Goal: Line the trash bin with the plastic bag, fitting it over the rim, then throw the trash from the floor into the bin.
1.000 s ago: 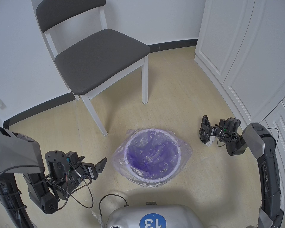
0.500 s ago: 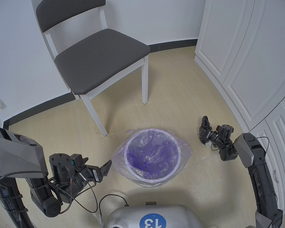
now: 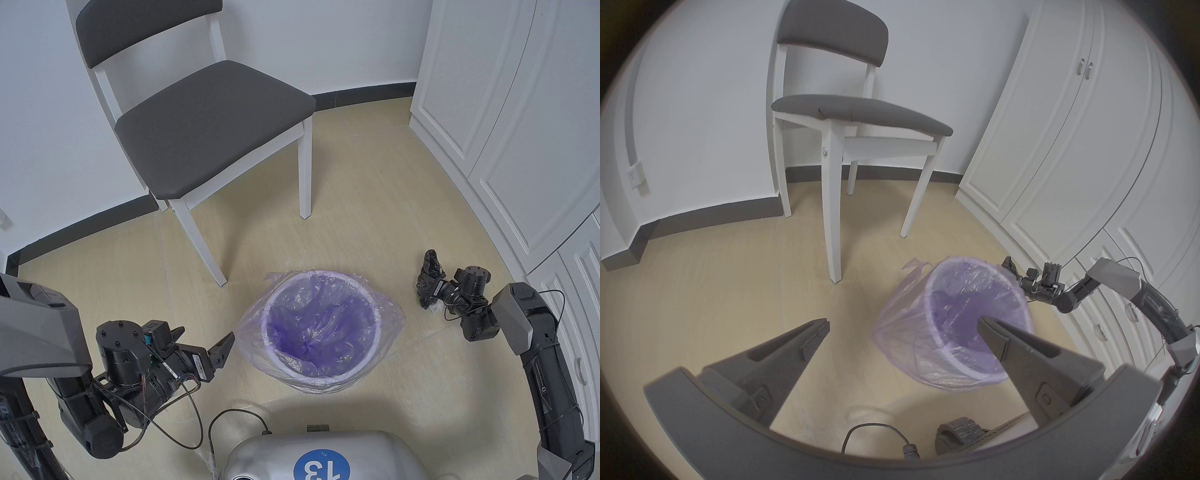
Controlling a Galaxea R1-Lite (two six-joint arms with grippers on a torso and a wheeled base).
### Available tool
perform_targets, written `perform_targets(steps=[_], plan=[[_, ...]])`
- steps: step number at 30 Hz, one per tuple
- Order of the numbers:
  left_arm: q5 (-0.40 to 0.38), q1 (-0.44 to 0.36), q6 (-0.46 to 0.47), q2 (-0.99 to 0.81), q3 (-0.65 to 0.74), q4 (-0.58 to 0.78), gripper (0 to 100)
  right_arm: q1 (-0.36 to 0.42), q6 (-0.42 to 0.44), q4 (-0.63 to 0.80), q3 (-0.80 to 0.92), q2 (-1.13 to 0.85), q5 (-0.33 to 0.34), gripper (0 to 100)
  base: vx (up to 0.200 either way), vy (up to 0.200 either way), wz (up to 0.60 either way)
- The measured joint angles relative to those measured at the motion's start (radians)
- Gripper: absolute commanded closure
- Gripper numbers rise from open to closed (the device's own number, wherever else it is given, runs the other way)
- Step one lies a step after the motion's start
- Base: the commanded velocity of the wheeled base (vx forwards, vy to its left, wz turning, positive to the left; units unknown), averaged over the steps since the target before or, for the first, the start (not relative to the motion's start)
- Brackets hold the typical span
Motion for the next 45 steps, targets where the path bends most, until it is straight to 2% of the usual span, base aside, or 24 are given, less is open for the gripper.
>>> perform_targets(steps=[5, 11, 19, 25, 32, 45], plan=[[0.0, -0.007, 0.002, -0.021, 0.005, 0.001, 0, 0.0, -0.01, 0.028, -0.004, 0.0, -0.02, 100, 0.0, 0.0, 0.0], [0.0, -0.011, 0.002, -0.033, 0.006, 0.001, 0, 0.0, -0.115, 0.055, -0.007, 0.0, -0.096, 100, 0.0, 0.0, 0.0], [0.0, -0.015, 0.002, -0.054, 0.005, 0.0, 0, 0.001, -0.197, 0.209, -0.028, -0.001, -0.159, 100, 0.0, 0.0, 0.0], [0.0, -0.016, 0.001, -0.059, 0.004, 0.0, 0, 0.017, -0.224, 0.208, -0.037, -0.001, -0.159, 100, 0.0, 0.0, 0.0], [0.0, -0.014, 0.001, -0.063, 0.003, 0.0, 0, 0.029, -0.237, -0.01, 0.018, -0.033, -0.135, 100, 0.0, 0.0, 0.0], [-0.002, -0.009, 0.006, -0.107, 0.005, 0.0, 0, 0.055, -0.214, -0.151, 0.441, -0.43, -0.033, 100, 0.0, 0.0, 0.0]])
